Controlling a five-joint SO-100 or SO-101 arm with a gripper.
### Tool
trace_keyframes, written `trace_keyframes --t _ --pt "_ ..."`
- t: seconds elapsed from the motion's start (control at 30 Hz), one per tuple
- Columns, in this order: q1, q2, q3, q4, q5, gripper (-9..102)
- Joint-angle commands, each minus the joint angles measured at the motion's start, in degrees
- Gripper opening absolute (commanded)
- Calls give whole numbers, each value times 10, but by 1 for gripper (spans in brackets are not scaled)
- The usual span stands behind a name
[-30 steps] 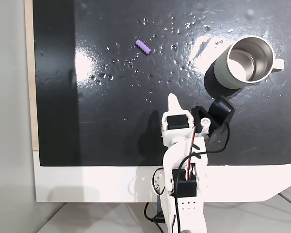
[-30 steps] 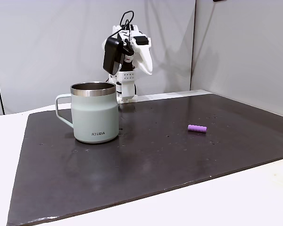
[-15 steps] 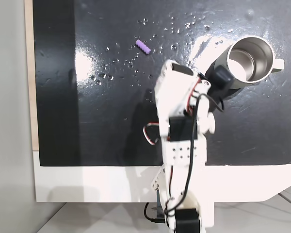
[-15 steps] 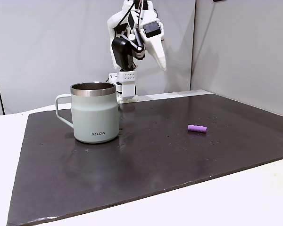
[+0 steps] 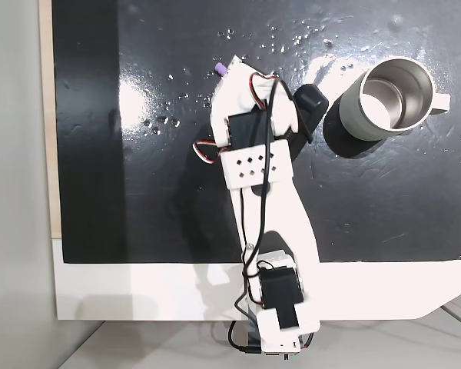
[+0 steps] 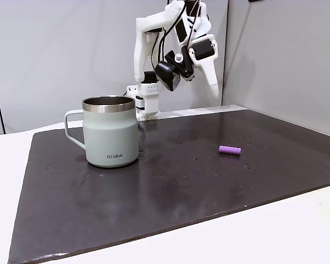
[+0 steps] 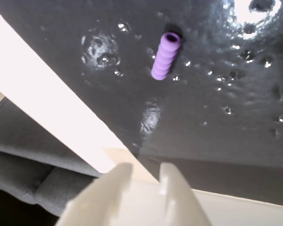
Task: Grasp a pengrip and put it in the cup.
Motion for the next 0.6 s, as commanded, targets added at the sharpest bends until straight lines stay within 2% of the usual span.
trace_keyframes --t 0.0,0.2,0.57 --pt "-11 -25 -64 0 12 15" --pt "-20 -98 -134 1 32 19" --pt "-25 -222 -232 3 70 19"
